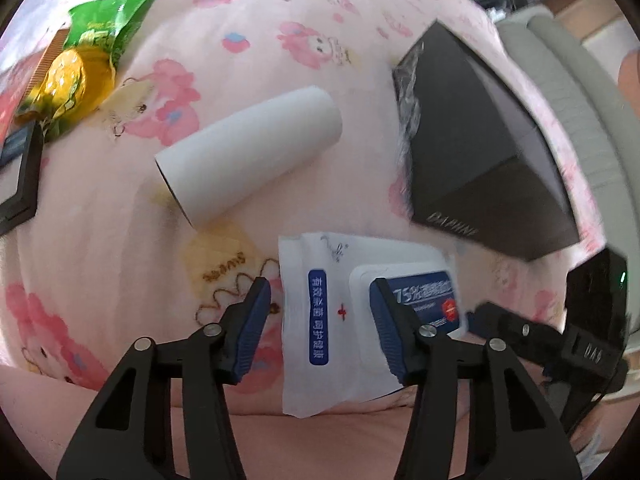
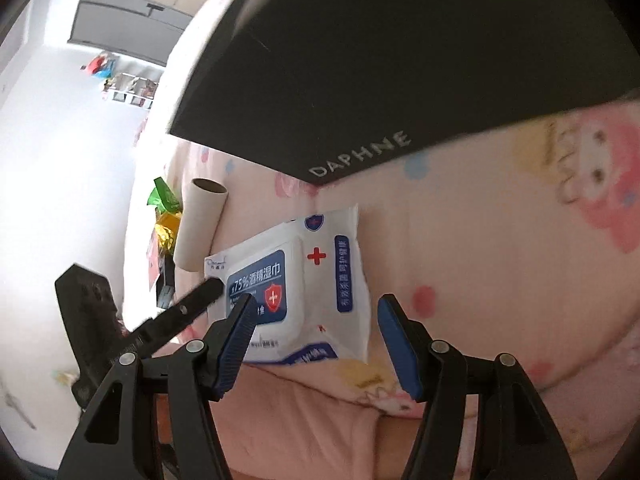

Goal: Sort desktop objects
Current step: 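Carry the wipes pack over the open DAPHNE box with the left tool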

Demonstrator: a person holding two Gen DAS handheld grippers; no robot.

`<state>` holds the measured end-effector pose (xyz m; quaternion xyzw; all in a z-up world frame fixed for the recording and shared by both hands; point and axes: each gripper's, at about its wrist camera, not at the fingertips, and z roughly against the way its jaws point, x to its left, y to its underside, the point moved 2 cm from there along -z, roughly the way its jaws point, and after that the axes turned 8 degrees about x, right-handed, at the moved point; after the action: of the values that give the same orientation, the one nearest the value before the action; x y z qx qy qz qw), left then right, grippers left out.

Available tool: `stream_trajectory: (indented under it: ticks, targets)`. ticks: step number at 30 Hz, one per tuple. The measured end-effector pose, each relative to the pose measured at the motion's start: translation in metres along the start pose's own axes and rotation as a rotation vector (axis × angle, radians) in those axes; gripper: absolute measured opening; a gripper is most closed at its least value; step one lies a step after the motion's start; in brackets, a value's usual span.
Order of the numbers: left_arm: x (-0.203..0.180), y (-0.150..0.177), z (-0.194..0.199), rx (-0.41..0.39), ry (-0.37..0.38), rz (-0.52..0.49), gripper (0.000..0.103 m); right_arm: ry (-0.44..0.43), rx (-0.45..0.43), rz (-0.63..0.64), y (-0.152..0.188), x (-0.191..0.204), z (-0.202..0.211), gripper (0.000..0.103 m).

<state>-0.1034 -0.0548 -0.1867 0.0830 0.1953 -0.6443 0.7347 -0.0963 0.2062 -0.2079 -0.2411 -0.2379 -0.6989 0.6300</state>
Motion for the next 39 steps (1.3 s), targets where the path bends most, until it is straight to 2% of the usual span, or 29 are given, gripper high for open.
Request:
stream_trajectory:
  ticks: [2, 3, 5, 8, 10, 11, 14, 17, 22, 26, 31, 34, 39]
  targets:
    - [0.001, -0.003, -0.008, 0.028, -0.010, 0.002, 0.057, 0.020, 0.024, -0.019, -0.004, 0.002, -0.017, 0.060]
    - [0.003, -0.006, -0.012, 0.044, 0.004, 0.006, 0.060, -0.002, 0.034, -0.035, -0.004, 0.000, -0.023, 0.060]
    - [0.004, -0.006, -0.014, 0.060, 0.034, 0.007, 0.060, -0.046, 0.055, -0.055, -0.001, -0.002, -0.031, 0.060]
    - [-0.003, -0.002, -0.010, 0.066, 0.079, -0.038, 0.058, -0.036, 0.051, 0.010, 0.004, 0.008, -0.028, 0.057]
    - [-0.012, 0.003, -0.004, 0.059, 0.101, -0.080, 0.047, -0.021, 0.027, 0.038, 0.009, 0.012, -0.021, 0.055]
    - [-0.016, 0.007, -0.001, 0.058, 0.125, -0.099, 0.046, -0.024, 0.019, 0.034, 0.014, 0.013, -0.016, 0.055]
    - [-0.026, 0.016, 0.011, 0.029, 0.159, -0.127, 0.045, -0.036, 0.000, 0.038, 0.023, 0.015, 0.000, 0.053]
    - [-0.041, 0.022, 0.028, -0.012, 0.204, -0.143, 0.045, -0.010, -0.085, 0.106, 0.027, 0.038, 0.024, 0.053]
    - [-0.073, 0.020, 0.062, -0.088, 0.231, -0.199, 0.045, -0.036, -0.178, 0.168, 0.033, 0.055, 0.072, 0.053]
    - [-0.104, 0.011, 0.082, -0.133, 0.235, -0.257, 0.045, -0.014, -0.230, 0.195, 0.023, 0.069, 0.096, 0.054]
    - [-0.140, -0.010, 0.078, -0.174, 0.230, -0.303, 0.044, 0.042, -0.282, 0.220, 0.010, 0.078, 0.119, 0.054]
    - [-0.156, -0.025, 0.068, -0.157, 0.239, -0.311, 0.044, 0.047, -0.296, 0.191, 0.000, 0.064, 0.134, 0.054]
    - [-0.179, -0.051, 0.062, -0.156, 0.238, -0.325, 0.042, 0.051, -0.335, 0.166, -0.040, 0.048, 0.159, 0.052]
